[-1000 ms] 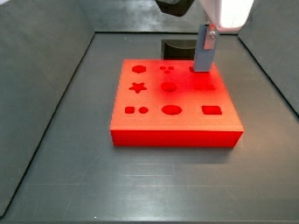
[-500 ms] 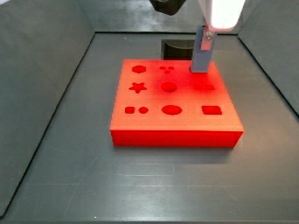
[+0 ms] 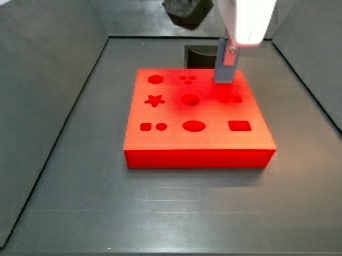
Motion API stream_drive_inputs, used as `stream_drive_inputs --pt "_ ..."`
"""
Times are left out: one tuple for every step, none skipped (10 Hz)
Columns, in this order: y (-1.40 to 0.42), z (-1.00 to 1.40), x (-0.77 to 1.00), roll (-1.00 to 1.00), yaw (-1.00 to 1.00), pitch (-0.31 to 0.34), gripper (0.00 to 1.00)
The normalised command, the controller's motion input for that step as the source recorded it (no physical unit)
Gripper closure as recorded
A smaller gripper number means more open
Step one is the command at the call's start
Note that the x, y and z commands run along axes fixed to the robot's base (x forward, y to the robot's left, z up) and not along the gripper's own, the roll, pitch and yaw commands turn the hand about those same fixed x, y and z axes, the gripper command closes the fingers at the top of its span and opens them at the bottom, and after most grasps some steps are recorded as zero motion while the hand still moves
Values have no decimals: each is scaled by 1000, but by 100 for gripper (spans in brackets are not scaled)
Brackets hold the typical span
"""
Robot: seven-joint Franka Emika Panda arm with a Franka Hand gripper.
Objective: Insert the arch object.
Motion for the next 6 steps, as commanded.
stream_drive_inputs --pt "0 -309 0 99 431 0 100" --pt "0 -494 0 21 194 -7 100" --pt "0 -754 -83 77 0 -1 100" --pt "0 -814 -3 96 0 0 100" --pt "0 -826 0 73 -34 6 100" --pt "0 -649 0 69 -11 21 100"
